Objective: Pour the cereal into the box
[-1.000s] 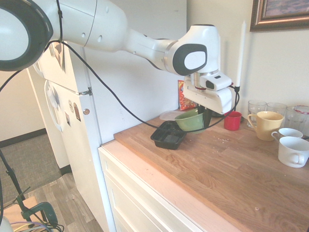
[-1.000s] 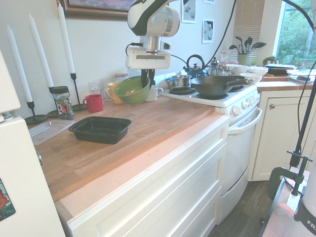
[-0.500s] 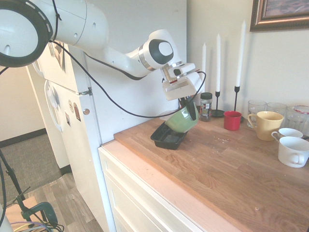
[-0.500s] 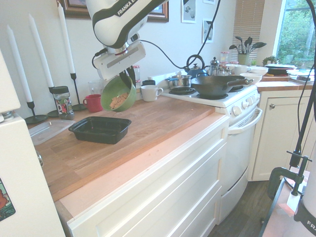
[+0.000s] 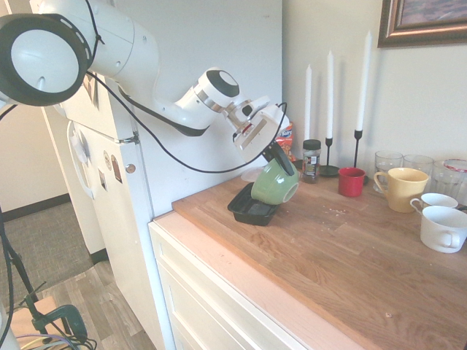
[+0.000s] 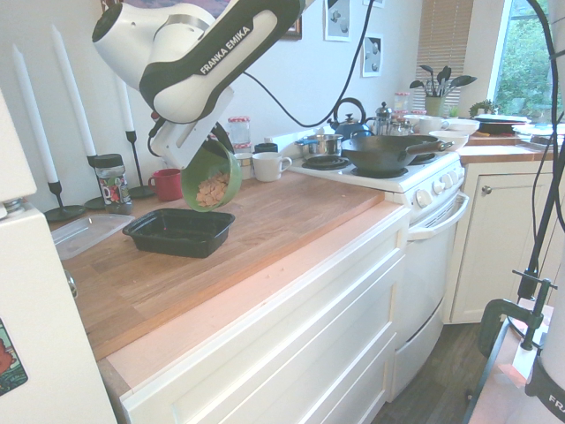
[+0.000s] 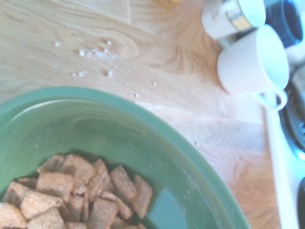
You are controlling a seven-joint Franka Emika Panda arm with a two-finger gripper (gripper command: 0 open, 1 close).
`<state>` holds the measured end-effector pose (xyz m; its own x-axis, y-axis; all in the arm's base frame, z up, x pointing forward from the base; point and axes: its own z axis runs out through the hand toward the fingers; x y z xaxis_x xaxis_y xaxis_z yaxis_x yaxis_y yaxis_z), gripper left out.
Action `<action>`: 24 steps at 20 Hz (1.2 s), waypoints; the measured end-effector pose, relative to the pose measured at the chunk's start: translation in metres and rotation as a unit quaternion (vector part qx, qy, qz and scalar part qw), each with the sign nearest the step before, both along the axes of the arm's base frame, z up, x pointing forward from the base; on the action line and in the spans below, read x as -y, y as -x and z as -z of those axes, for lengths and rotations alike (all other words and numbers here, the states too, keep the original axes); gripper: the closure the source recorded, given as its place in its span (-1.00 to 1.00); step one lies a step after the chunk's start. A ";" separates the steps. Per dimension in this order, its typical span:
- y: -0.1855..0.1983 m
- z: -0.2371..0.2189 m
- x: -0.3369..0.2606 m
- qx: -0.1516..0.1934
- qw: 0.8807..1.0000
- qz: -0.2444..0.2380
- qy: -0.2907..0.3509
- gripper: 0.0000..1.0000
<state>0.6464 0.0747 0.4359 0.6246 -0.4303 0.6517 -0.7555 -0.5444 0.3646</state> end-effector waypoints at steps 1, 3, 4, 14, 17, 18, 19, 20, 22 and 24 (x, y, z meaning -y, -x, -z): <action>0.000 0.001 -0.008 0.000 1.000 -0.006 0.017 1.00; 0.001 0.006 -0.021 0.002 0.998 -0.017 0.058 1.00; 0.001 0.009 -0.026 0.003 0.997 -0.024 0.078 1.00; 0.000 0.042 -0.052 0.014 0.979 -0.074 0.188 1.00; 0.002 0.051 -0.055 0.023 0.972 -0.090 0.217 1.00; 0.002 0.052 -0.056 0.026 0.969 -0.095 0.226 1.00; 0.003 0.053 -0.057 0.029 0.967 -0.097 0.232 1.00; 0.003 0.054 -0.058 0.030 0.966 -0.100 0.236 1.00; 0.004 0.053 -0.060 0.032 0.964 -0.102 0.245 1.00; 0.005 0.052 -0.063 0.033 0.963 -0.104 0.246 1.00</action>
